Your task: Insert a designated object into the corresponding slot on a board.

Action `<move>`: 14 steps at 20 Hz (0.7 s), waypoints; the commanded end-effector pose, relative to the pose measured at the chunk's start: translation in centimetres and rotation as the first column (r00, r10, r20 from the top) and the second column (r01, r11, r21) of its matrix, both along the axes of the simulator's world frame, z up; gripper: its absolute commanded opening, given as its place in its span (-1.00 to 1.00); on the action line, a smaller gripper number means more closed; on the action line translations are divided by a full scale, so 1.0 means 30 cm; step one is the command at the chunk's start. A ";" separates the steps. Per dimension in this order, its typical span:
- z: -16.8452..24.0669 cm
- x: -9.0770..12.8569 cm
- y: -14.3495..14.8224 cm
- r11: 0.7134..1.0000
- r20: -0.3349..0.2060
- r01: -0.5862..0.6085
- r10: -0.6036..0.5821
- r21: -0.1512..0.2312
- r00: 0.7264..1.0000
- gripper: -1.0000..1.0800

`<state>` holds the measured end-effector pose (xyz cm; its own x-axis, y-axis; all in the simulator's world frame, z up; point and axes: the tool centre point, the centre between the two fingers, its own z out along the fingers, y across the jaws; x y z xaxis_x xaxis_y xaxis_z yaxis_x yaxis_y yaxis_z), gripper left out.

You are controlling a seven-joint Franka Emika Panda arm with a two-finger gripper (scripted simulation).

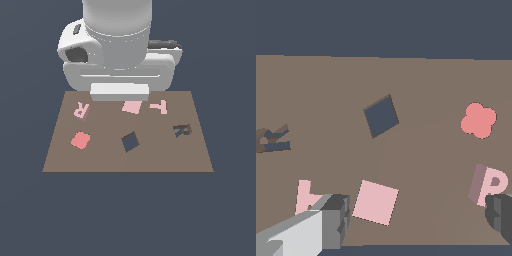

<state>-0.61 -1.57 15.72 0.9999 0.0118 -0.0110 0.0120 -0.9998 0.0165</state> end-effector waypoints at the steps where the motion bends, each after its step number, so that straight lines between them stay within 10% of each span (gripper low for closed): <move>1: -0.037 -0.011 -0.055 1.000 0.000 0.028 -0.028 0.001 1.000 0.92; 14: -0.308 -0.123 -0.426 0.974 0.010 0.224 -0.224 0.011 0.974 0.92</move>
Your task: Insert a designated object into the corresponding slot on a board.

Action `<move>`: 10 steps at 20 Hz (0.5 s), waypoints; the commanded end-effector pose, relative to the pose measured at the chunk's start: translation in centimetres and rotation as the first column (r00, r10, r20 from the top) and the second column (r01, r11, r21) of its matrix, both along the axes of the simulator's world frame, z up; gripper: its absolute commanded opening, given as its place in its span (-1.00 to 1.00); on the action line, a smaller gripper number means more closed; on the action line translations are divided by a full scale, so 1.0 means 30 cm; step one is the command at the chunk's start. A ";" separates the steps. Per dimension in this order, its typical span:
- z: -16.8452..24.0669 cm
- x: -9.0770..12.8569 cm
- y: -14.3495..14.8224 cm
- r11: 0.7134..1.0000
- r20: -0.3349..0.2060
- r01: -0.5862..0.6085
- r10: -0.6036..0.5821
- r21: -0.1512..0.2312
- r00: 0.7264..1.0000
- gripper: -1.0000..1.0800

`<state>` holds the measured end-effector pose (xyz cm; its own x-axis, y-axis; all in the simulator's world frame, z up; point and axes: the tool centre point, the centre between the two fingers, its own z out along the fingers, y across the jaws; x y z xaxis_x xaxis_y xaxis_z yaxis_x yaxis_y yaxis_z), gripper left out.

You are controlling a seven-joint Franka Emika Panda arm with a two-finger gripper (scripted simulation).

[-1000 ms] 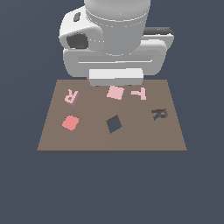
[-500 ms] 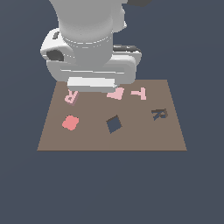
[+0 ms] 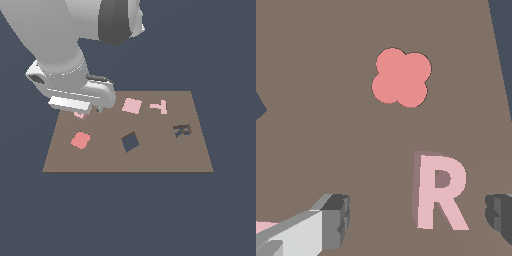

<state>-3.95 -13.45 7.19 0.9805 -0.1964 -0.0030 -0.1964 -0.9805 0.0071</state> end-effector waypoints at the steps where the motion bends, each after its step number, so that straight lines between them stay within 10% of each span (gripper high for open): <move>1: -0.037 -0.017 -0.046 1.000 0.003 0.026 -0.026 0.002 1.000 0.92; 10: -0.072 -0.034 -0.088 0.999 0.003 0.049 -0.049 0.005 0.999 0.92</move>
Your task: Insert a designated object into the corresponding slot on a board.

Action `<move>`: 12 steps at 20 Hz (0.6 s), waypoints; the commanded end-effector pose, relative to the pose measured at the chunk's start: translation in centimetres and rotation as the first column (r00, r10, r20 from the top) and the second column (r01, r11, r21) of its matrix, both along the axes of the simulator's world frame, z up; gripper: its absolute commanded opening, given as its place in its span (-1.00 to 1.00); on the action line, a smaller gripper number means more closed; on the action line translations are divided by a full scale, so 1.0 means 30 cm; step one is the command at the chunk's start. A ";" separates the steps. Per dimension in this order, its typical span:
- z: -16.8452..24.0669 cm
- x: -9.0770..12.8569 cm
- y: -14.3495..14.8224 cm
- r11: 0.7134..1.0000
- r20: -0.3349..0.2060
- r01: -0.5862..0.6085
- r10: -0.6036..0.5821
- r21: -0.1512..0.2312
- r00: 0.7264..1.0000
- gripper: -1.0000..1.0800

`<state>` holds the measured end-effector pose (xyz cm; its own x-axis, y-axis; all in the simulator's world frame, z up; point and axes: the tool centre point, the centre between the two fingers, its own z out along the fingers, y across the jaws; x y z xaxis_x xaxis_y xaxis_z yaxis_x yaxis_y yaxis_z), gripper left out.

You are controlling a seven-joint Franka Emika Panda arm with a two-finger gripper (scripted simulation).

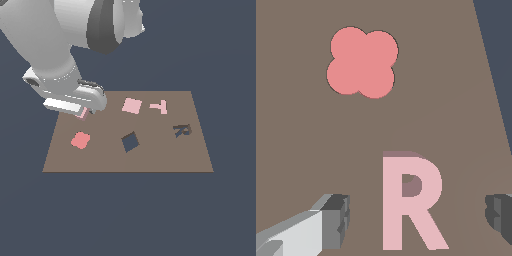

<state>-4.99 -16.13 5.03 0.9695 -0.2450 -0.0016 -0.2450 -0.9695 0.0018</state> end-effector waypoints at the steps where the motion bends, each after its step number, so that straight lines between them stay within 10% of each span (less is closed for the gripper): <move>1: -0.004 0.001 0.001 1.000 0.000 -0.001 0.001 0.000 1.000 0.92; 10: -0.069 0.002 0.002 1.000 0.002 0.000 0.000 0.001 1.000 0.92; 11: -0.069 0.002 0.002 1.000 0.002 0.000 0.000 0.001 1.000 -1.00; 12: -0.069 0.002 0.002 1.000 0.002 0.000 0.000 0.001 1.000 -1.00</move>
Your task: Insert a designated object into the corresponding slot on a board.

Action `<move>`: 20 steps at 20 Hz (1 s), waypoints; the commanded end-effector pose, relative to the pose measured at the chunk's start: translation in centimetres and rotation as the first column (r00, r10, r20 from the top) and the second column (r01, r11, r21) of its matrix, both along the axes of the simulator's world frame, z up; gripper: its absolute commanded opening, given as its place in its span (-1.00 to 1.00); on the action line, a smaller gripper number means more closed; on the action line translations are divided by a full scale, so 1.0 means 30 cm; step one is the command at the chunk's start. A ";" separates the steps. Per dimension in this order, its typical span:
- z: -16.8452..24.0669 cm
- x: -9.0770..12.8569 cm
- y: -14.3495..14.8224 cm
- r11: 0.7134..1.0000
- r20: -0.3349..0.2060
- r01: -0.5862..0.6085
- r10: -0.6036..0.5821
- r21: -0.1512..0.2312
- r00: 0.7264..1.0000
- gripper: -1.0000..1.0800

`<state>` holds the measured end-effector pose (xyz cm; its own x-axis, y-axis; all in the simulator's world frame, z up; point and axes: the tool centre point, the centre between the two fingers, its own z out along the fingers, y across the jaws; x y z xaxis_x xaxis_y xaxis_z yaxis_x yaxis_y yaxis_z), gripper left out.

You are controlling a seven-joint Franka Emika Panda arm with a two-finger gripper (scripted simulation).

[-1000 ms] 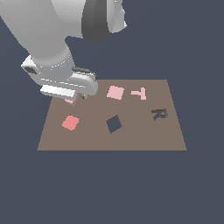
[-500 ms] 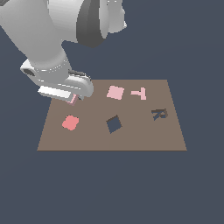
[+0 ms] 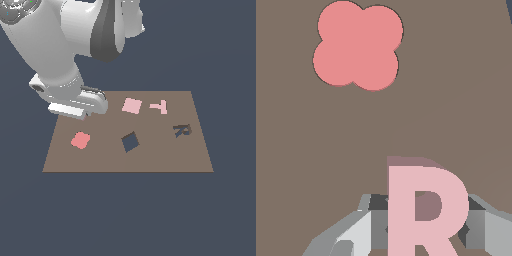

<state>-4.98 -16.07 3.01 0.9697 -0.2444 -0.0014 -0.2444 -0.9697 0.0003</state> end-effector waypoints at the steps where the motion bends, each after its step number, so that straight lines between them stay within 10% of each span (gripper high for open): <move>1: -0.001 0.001 -0.001 1.000 0.001 0.000 0.000 0.000 1.000 -1.00; 20: 0.003 0.066 0.030 0.995 0.001 -0.103 0.103 0.000 0.995 -1.00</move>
<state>-3.51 -15.45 3.06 0.9855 -0.1695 -0.0009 -0.1695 -0.9855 0.0000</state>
